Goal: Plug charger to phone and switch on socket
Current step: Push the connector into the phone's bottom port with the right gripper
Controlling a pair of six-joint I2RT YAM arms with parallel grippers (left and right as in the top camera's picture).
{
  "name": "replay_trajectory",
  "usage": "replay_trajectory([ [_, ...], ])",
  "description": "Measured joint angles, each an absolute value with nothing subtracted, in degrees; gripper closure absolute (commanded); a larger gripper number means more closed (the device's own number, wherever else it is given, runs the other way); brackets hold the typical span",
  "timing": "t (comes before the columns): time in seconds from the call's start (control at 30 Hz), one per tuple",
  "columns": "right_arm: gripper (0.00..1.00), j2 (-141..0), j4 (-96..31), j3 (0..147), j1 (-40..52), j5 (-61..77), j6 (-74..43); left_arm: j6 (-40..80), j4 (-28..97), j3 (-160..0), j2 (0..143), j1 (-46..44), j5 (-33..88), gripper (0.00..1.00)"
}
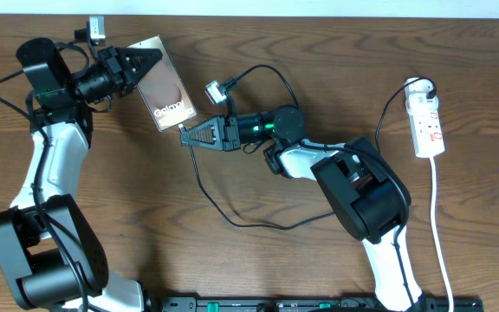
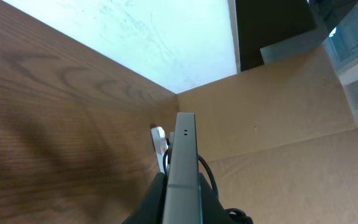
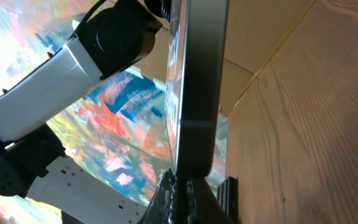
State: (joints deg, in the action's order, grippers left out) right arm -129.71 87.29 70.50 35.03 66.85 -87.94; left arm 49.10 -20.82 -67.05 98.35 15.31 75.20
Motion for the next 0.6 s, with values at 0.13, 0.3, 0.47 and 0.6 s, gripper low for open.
replay_trajectory([
  [0.13, 0.99, -129.7, 87.3, 70.5, 35.0, 67.0, -88.1, 49.0, -20.8, -67.0, 98.3, 15.2, 75.3, 0.92],
  [0.3, 0.99, -129.7, 87.3, 70.5, 35.0, 67.1, -88.2, 48.4, -20.9, -67.0, 98.3, 15.0, 75.3, 0.93],
  [0.47, 0.99, -129.7, 87.6, 70.5, 35.0, 67.2, -88.4, 47.8, -20.9, -67.0, 98.3, 14.9, 75.3, 0.93],
  [0.6, 0.99, -129.7, 87.8, 70.5, 35.0, 66.6, -89.5, 47.2, -20.8, -67.0, 98.3, 14.7, 76.0, 0.93],
])
